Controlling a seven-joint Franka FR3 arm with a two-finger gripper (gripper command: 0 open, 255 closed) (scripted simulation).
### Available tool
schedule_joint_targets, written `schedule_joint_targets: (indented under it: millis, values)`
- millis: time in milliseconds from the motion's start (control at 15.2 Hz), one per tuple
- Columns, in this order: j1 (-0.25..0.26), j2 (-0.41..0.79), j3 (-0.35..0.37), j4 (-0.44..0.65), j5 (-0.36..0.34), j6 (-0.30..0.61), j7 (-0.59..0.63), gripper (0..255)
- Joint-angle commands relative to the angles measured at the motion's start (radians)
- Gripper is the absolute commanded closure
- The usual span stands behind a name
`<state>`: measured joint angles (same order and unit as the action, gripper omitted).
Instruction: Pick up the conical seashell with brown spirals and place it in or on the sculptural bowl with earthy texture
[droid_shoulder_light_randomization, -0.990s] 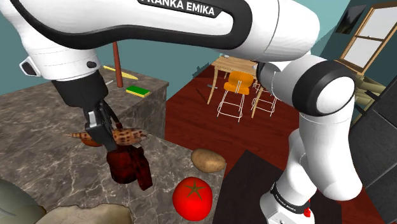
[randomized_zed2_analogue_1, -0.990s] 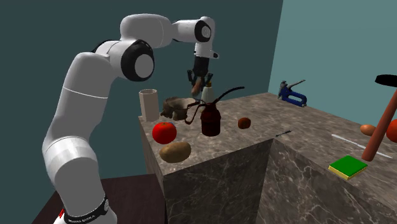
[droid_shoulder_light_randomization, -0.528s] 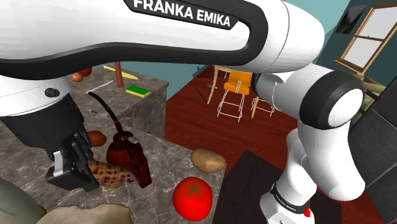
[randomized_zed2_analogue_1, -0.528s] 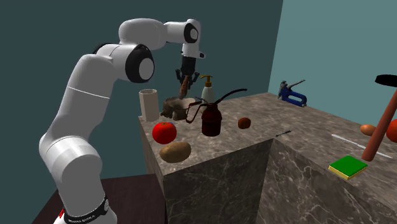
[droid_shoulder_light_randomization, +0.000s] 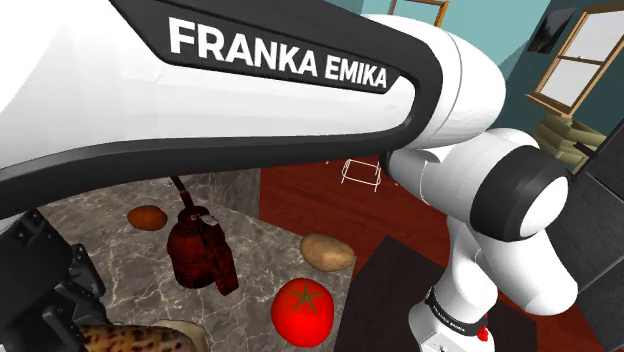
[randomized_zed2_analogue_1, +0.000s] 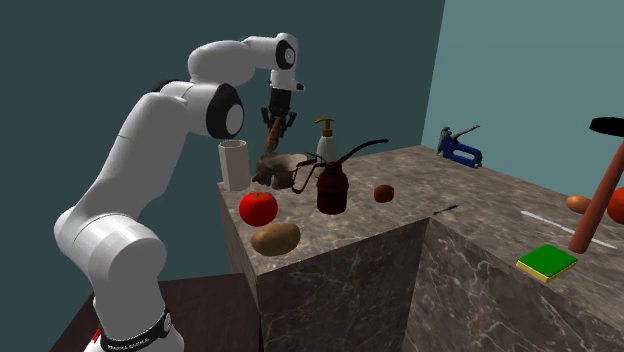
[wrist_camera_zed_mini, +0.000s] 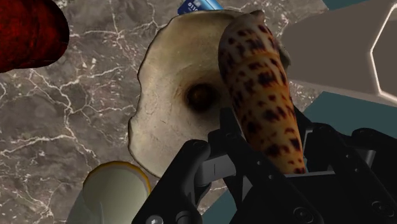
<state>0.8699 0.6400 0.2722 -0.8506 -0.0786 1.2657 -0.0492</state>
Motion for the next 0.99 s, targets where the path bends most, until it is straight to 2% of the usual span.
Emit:
schedule_joint_targets:
  millis: [0, 594, 924]
  values:
    - [-0.004, -0.014, 0.001, -0.049, 0.003, 0.036, 0.003, 255]
    - [-0.031, -0.068, 0.003, -0.271, 0.013, 0.202, -0.003, 255]
    - [-0.031, -0.068, 0.003, -0.271, 0.013, 0.202, -0.003, 255]
